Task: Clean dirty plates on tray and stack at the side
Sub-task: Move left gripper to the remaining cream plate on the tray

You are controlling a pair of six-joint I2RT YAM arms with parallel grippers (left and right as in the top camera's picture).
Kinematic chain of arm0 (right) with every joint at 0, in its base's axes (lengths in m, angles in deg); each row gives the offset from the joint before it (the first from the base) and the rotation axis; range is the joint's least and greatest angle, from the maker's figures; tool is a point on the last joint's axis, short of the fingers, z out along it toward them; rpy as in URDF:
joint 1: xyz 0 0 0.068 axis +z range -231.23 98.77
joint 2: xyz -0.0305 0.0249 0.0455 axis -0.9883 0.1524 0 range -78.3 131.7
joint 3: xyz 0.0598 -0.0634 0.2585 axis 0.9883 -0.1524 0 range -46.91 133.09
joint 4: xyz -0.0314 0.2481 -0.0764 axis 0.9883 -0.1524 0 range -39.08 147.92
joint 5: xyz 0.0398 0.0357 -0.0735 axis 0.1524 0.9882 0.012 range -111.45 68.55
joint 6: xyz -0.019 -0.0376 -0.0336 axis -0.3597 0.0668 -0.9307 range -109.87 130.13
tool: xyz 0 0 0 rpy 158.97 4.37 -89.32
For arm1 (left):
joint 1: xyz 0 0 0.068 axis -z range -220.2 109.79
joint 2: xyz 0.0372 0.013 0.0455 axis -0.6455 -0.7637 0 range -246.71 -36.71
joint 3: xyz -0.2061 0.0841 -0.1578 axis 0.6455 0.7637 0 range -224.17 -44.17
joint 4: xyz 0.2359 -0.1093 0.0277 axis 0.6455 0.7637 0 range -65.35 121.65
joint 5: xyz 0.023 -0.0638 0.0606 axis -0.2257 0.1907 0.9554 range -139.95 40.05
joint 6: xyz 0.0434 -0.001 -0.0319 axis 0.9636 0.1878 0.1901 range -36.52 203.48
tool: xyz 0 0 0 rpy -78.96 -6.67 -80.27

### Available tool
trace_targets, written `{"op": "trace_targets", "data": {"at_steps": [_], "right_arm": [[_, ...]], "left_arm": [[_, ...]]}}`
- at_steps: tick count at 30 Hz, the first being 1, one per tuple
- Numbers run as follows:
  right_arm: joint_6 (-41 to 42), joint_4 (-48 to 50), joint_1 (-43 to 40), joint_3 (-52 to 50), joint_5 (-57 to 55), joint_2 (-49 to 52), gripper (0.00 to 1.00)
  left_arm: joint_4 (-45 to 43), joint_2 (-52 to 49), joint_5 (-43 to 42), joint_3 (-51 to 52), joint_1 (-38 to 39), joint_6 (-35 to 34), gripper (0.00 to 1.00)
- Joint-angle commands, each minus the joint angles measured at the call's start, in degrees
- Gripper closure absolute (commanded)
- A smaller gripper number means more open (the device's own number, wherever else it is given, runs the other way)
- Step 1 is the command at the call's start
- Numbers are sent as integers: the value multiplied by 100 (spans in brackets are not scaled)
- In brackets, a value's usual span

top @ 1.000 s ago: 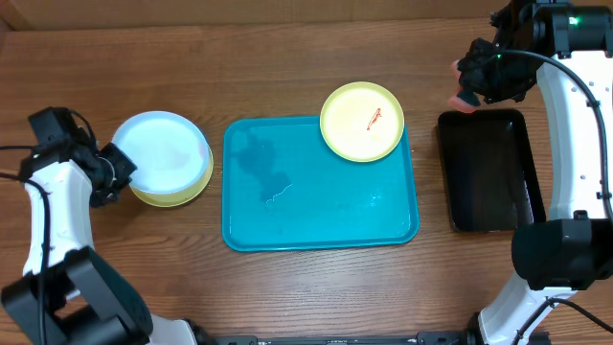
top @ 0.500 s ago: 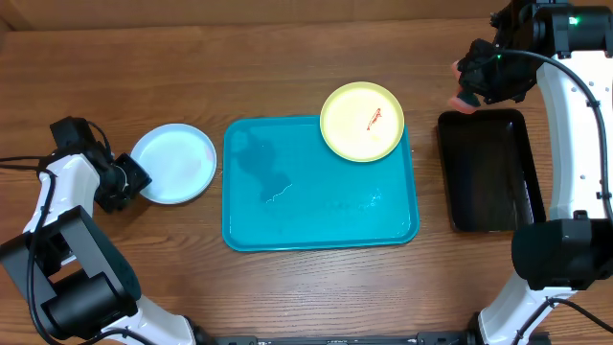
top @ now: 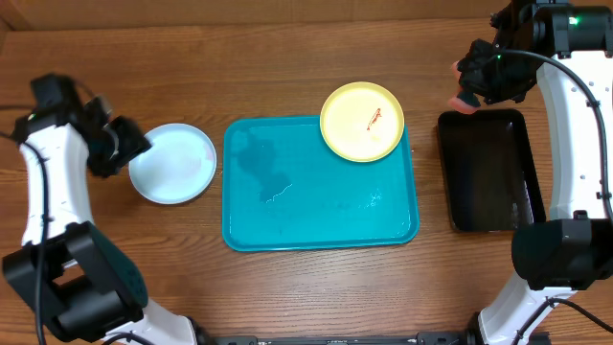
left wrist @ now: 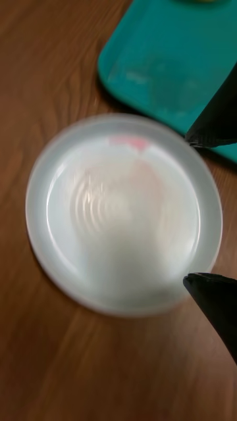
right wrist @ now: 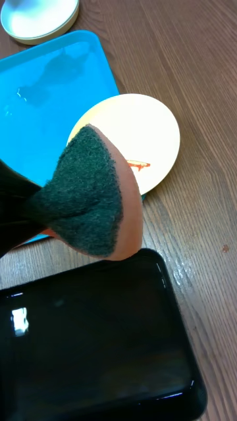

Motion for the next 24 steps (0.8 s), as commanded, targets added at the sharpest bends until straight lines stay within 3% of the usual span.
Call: {"op": "trace_targets", "data": {"at_steps": [1,4,12,24], "right_arm": [[-39,15,-39,142,7,-90,96],[-39,-15,-39,142,7,-90,96],[-42,-92,-39,142,4,-90,96],[-140,-125,-39,142,9,-90,96]], "left_arm": [[50,153,-581,-247,754,37,37],[-282,149,-918,-249,1414,-234,37],[-1735,46,-457,-247,3178,-1075,32],[-3224,-1327,-101,-251,4531,-1902,30]]}}
